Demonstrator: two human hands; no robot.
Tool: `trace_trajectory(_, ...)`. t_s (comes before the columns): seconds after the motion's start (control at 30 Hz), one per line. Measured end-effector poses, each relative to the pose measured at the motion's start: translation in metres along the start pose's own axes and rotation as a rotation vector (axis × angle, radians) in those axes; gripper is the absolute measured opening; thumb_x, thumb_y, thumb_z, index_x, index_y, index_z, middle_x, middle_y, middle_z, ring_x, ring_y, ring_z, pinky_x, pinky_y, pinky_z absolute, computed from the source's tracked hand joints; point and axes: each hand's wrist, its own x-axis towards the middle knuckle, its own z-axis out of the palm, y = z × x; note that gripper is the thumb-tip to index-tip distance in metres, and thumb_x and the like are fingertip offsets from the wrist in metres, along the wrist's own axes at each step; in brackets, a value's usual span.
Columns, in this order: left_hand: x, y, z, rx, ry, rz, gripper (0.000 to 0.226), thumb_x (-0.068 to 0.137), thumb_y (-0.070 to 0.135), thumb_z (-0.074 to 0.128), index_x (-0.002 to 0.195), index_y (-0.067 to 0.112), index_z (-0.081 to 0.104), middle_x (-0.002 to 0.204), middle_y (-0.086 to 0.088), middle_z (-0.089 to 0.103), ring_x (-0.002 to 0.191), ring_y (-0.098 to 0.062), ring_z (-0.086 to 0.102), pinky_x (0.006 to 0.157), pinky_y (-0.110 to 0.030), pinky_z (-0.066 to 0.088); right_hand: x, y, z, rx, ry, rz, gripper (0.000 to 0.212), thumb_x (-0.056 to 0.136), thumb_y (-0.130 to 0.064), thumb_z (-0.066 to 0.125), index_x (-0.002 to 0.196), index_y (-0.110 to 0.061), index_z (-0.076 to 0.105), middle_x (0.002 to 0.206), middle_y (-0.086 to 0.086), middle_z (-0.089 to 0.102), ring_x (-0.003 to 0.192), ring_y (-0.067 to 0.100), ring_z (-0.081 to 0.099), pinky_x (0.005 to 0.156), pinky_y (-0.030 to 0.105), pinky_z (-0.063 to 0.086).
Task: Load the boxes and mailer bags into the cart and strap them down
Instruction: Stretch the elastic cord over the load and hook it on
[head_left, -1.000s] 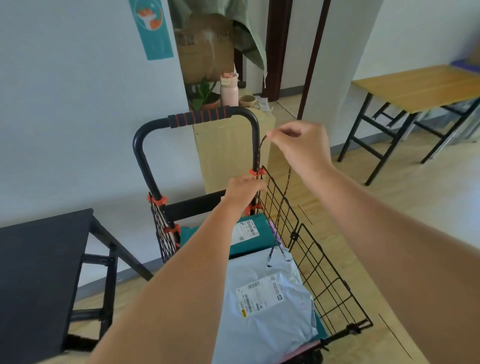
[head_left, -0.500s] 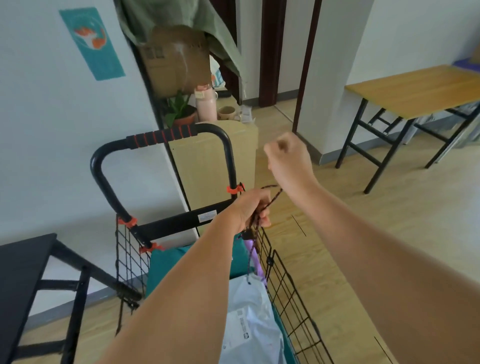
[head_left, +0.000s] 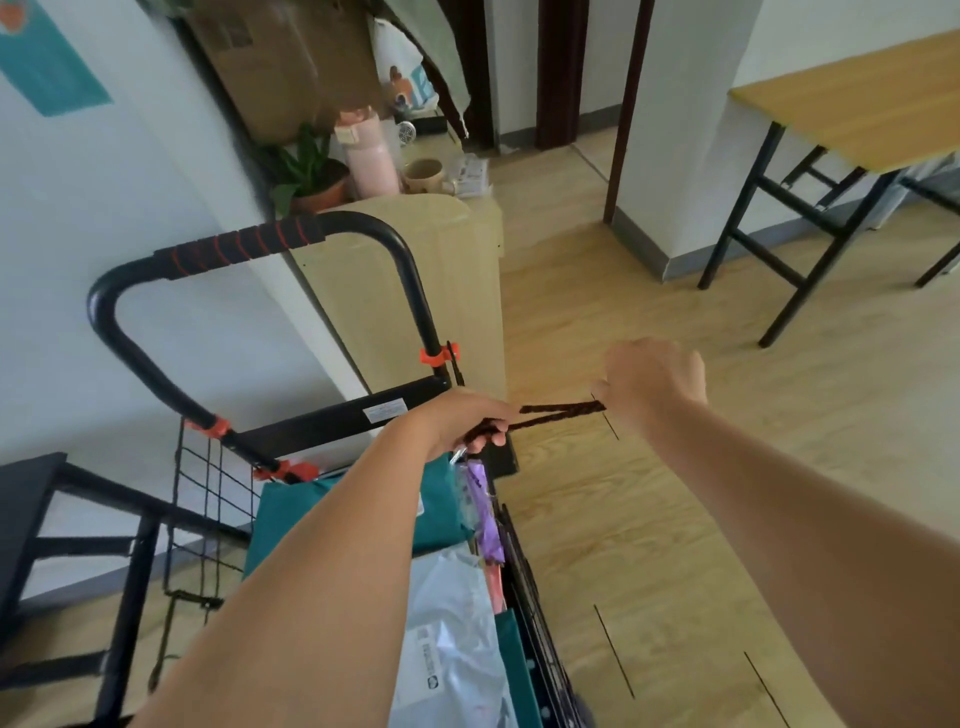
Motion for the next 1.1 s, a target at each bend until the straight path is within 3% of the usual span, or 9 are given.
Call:
trace_trajectory(0.13,0.014,0.011,0.015,0.037,0.042,0.066,0.012,0.096,0.014,0.055,0.087,0.006,0.057,0.078,-0.008,0.056,0.057,-0.012,0.037,0.059,-0.024,0.033,0.012,0.01,0.013,0.024,0.04,0.024,0.02,0.096,-0.025,0.053,0.082,-0.022,0.066,0.067,-0.002,0.06,0.057,0.016,0.049,0.046,0.025,0.029)
trace_trajectory(0.27,0.025,0.031,0.041,-0.088,0.014,0.153,0.016,0.097,0.009,0.051,0.084,0.005,0.06,0.075,-0.008,0.056,0.06,-0.016,0.037,0.059,-0.026,0.03,0.011,-0.003,0.017,0.43,-0.062,-0.193,0.034,0.098,-0.028,0.048,0.128,-0.037,0.061,0.118,-0.009,0.068,0.091,0.016,0.061,0.064,0.025,0.046)
trace_trajectory(0.33,0.029,0.039,0.048,-0.118,0.012,0.164,0.016,0.097,0.01,0.051,0.091,0.001,0.062,0.075,-0.009,0.054,0.061,-0.018,0.04,0.059,-0.027,0.031,0.011,-0.01,0.017,0.595,-0.155,-0.231,0.042,0.095,-0.024,0.054,0.135,-0.036,0.055,0.121,-0.005,0.066,0.097,0.018,0.063,0.074,0.03,0.051)
trace_trajectory(0.47,0.035,0.038,0.046,-0.06,0.013,0.168,0.015,0.095,0.018,0.057,0.098,0.005,0.065,0.075,-0.006,0.057,0.067,-0.017,0.048,0.067,-0.027,0.038,0.013,-0.001,0.022,0.673,-0.242,-0.125,0.023,0.098,-0.027,0.051,0.118,-0.028,0.062,0.086,-0.007,0.066,0.059,0.01,0.056,0.046,0.021,0.039)
trace_trajectory(0.67,0.044,0.011,0.023,0.173,0.13,0.084,0.015,0.092,0.033,0.063,0.093,0.019,0.068,0.086,0.004,0.064,0.079,-0.009,0.058,0.067,-0.023,0.041,0.016,0.011,0.039,0.441,-0.148,0.022,0.02,0.099,-0.027,0.049,0.088,-0.029,0.065,0.076,-0.003,0.066,0.062,0.012,0.057,0.048,0.023,0.035)
trace_trajectory(0.83,0.056,-0.008,0.02,0.141,0.108,0.047,0.013,0.093,0.024,0.063,0.097,0.013,0.069,0.087,-0.004,0.054,0.074,-0.013,0.051,0.065,-0.021,0.051,0.016,-0.019,0.059,0.633,-0.349,-0.129,0.022,0.094,-0.03,0.061,0.114,-0.031,0.069,0.101,-0.006,0.071,0.081,0.015,0.066,0.068,0.028,0.054)
trace_trajectory(0.93,0.06,-0.02,0.023,0.014,0.062,0.043,0.007,0.094,0.017,0.062,0.093,0.01,0.065,0.085,-0.006,0.055,0.063,-0.011,0.049,0.054,-0.016,0.046,0.015,-0.039,0.082,0.691,-0.344,-0.127,0.02,0.097,-0.032,0.057,0.112,-0.031,0.07,0.08,-0.006,0.07,0.063,0.013,0.061,0.054,0.023,0.044)
trace_trajectory(1.03,0.073,-0.051,0.016,0.024,0.335,0.104,0.007,0.087,0.031,0.068,0.089,0.025,0.069,0.089,0.009,0.067,0.082,-0.007,0.061,0.076,-0.025,0.052,0.016,-0.047,0.109,0.616,-0.253,-0.014,0.019,0.098,-0.031,0.054,0.093,-0.032,0.073,0.067,-0.008,0.066,0.051,0.009,0.052,0.043,0.019,0.033)
trace_trajectory(1.1,0.081,-0.078,0.008,0.033,0.582,0.104,0.002,0.086,0.029,0.066,0.088,0.029,0.068,0.086,0.015,0.065,0.085,-0.004,0.061,0.074,-0.023,0.05,0.018,-0.052,0.131,0.546,-0.282,0.001,0.024,0.099,-0.026,0.052,0.088,-0.028,0.073,0.069,-0.004,0.068,0.052,0.011,0.052,0.044,0.019,0.034)
